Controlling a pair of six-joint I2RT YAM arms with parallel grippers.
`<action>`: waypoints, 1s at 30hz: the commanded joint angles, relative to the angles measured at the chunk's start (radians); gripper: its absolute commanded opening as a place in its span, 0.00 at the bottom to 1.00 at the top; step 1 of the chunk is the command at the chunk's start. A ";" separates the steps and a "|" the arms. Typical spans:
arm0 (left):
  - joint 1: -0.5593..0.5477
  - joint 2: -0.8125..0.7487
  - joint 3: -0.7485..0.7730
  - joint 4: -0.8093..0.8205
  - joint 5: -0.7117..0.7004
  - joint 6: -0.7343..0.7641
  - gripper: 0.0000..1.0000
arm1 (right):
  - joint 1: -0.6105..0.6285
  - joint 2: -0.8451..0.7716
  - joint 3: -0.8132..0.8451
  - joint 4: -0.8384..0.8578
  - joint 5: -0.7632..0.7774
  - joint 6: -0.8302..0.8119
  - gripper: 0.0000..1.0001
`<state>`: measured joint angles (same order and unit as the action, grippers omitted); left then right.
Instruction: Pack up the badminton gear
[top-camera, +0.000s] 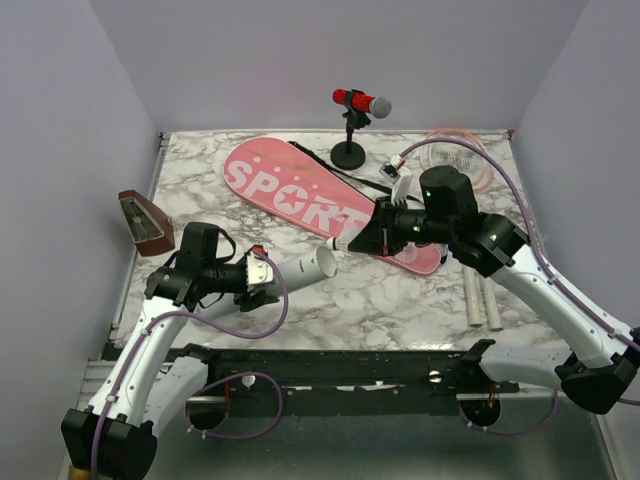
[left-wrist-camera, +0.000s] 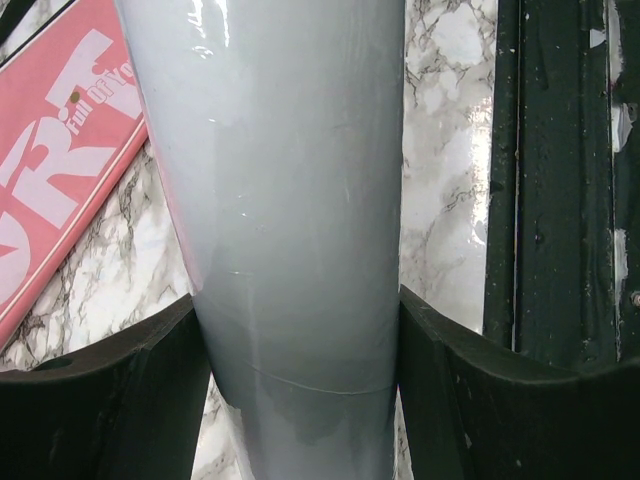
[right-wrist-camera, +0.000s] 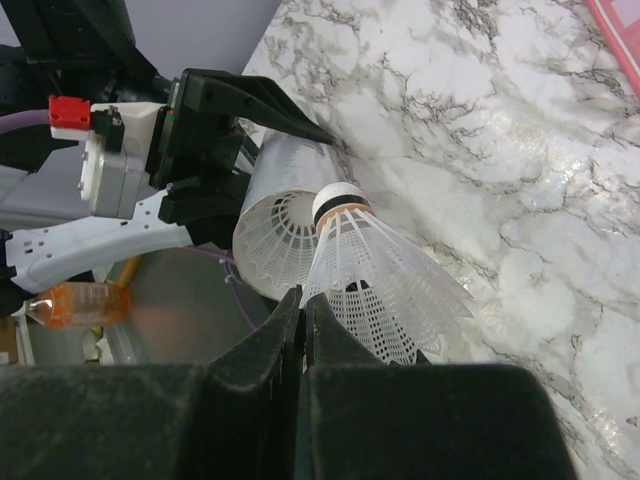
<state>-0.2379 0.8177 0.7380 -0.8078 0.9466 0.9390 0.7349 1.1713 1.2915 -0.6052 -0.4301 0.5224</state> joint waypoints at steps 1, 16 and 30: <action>-0.001 0.001 0.021 0.025 0.009 0.017 0.54 | 0.017 -0.030 0.035 -0.057 0.022 0.001 0.11; -0.001 -0.008 0.015 0.033 0.009 0.009 0.54 | 0.030 -0.030 0.035 -0.099 -0.053 -0.041 0.07; -0.001 0.000 0.031 -0.005 0.017 0.050 0.54 | 0.072 0.042 0.042 -0.100 -0.116 -0.087 0.11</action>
<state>-0.2379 0.8207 0.7387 -0.7971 0.9455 0.9432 0.7902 1.1801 1.3270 -0.6868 -0.4950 0.4664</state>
